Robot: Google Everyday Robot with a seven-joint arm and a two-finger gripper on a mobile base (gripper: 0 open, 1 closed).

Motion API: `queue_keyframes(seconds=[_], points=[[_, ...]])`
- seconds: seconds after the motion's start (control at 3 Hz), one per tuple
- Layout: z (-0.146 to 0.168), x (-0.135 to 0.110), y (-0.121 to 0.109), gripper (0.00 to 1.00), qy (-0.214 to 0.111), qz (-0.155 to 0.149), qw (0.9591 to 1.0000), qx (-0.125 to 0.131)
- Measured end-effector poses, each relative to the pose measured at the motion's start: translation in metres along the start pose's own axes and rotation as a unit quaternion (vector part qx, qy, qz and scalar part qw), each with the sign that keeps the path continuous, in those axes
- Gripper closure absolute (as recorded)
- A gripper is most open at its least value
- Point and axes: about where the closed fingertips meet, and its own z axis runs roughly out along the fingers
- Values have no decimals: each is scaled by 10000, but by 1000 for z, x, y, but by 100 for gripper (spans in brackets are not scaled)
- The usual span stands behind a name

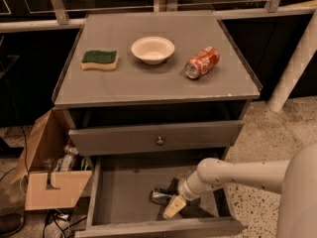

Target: Pick redbull can from middle drawer and place on counter

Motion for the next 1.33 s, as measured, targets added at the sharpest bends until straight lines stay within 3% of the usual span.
queue_keyframes(seconds=[0.33,1.0,1.33], points=[[0,0,0,36,0,0,10000,0],[0,0,0,82,0,0,10000,-1],[0,0,0,100,0,0,10000,-1]])
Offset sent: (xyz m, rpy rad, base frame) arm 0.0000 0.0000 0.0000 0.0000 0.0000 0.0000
